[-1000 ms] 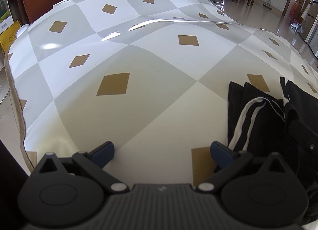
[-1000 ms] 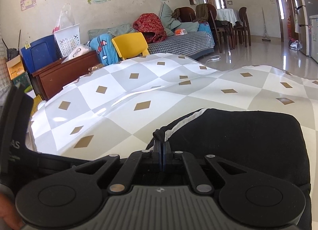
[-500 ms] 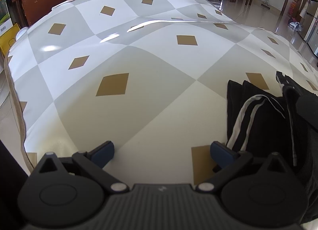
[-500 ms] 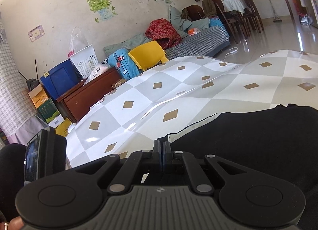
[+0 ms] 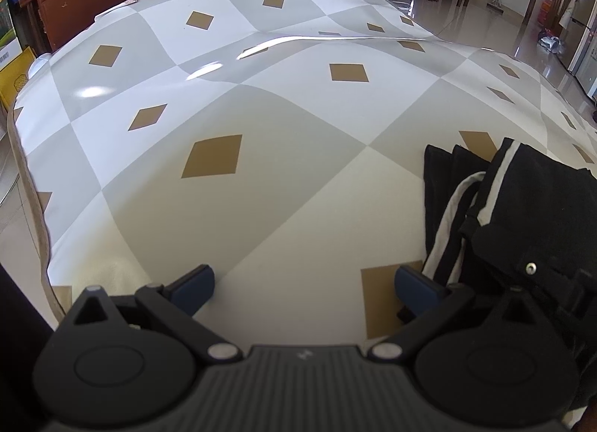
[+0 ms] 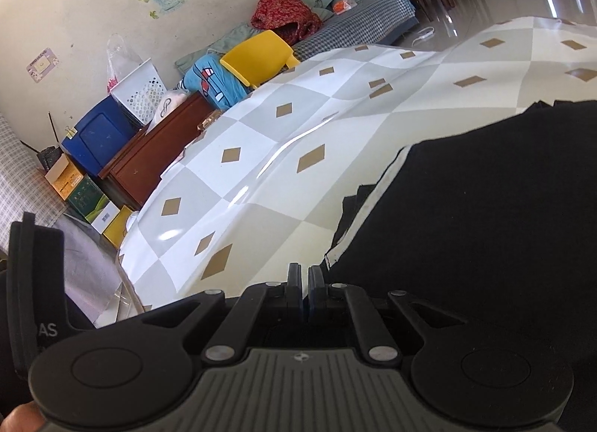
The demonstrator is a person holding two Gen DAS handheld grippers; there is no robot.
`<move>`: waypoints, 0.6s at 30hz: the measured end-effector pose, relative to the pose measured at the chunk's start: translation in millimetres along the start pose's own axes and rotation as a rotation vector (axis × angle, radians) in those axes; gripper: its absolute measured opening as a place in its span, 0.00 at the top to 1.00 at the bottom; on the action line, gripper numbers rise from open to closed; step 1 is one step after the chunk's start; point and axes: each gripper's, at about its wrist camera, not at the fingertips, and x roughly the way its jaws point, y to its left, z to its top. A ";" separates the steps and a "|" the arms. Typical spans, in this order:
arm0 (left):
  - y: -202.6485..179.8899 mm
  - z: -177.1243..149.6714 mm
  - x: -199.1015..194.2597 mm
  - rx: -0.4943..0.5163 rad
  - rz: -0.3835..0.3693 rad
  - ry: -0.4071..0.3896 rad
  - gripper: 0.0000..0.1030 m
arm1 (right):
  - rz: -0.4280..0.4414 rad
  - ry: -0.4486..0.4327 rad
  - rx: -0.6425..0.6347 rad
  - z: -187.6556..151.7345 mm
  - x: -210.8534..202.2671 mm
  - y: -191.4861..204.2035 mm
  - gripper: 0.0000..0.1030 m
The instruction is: Fold clothes
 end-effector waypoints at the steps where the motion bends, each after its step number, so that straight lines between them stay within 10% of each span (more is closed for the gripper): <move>1: 0.4 -0.3 -0.2 -0.002 0.003 0.001 0.00 | -0.007 0.010 0.001 -1.4 1.6 -1.1 0.86; 18: 5.7 1.1 -8.6 -0.071 -0.017 -0.011 0.00 | -0.125 -0.034 -0.061 5.0 -33.2 5.2 0.64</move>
